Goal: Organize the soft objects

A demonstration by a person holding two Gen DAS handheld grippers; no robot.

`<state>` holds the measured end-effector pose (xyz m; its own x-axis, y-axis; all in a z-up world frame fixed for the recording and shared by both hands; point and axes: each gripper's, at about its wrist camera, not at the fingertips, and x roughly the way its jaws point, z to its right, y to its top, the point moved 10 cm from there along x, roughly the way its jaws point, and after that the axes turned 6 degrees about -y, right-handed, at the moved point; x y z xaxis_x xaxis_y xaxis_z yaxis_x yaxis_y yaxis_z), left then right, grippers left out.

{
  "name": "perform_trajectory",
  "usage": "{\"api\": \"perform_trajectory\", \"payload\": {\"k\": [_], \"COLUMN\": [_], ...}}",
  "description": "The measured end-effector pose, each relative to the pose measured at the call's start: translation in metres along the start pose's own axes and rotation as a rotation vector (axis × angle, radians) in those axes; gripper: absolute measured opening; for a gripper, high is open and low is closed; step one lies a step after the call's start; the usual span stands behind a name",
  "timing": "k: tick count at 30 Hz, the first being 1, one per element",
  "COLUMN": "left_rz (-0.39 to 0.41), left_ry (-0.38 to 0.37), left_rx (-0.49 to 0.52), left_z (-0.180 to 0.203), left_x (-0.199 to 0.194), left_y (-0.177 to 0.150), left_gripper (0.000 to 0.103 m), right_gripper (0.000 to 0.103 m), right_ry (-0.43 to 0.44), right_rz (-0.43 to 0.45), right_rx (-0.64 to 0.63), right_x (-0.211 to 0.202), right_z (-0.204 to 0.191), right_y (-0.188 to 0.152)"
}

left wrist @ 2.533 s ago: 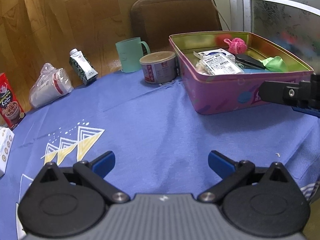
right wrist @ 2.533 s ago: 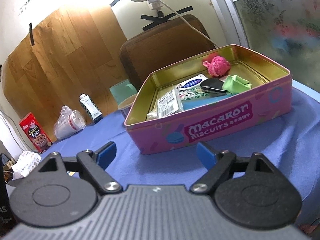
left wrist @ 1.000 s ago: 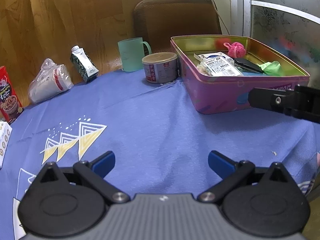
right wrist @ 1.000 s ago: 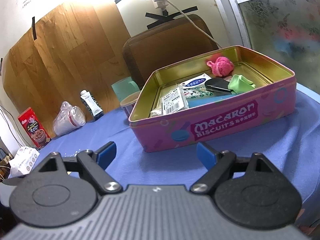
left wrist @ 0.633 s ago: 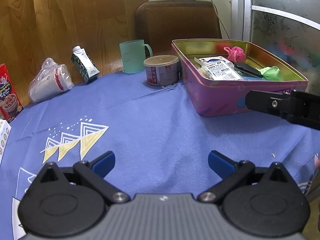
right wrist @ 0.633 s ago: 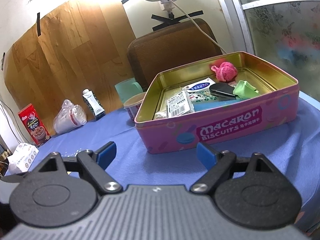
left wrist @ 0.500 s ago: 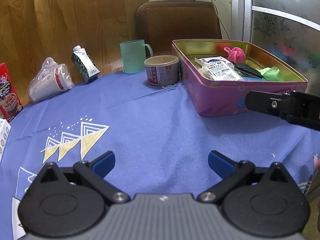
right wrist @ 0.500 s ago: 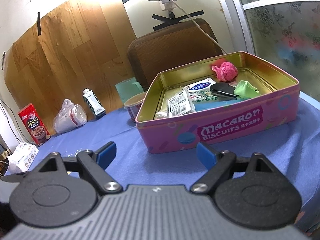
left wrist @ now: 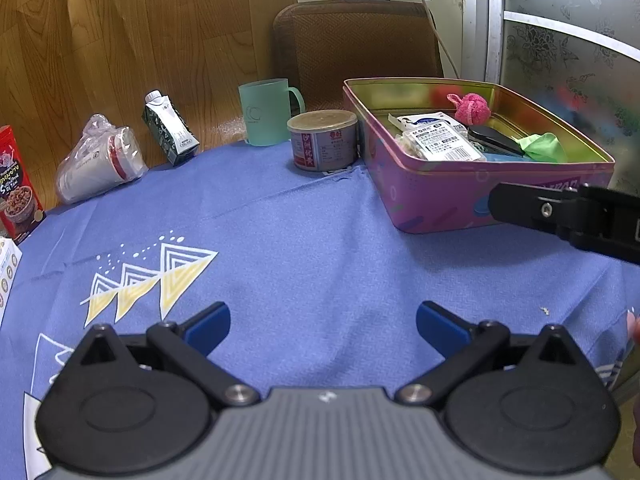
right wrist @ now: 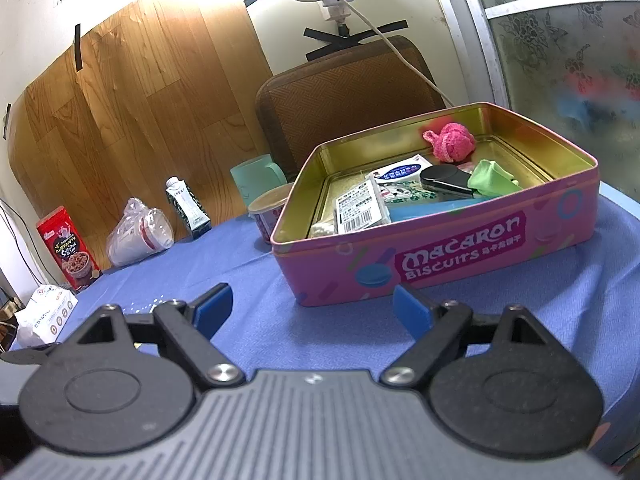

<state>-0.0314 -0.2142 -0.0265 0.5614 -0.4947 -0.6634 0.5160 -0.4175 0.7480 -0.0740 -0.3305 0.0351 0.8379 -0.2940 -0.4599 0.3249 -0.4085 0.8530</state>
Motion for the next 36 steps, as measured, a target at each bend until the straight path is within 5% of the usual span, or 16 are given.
{"api": "perform_trajectory", "payload": {"k": [36], "left_rz": [0.015], "left_ry": [-0.004], "left_rx": [0.014], "left_z": [0.002], "left_x": [-0.003], "left_y": [0.006], "left_gripper": [0.103], "right_gripper": [0.089], "right_ry": [-0.002], "right_rz": [0.004], "right_rx": [0.032], "right_x": [-0.001], "right_z": [0.011], "right_y": [-0.004]}}
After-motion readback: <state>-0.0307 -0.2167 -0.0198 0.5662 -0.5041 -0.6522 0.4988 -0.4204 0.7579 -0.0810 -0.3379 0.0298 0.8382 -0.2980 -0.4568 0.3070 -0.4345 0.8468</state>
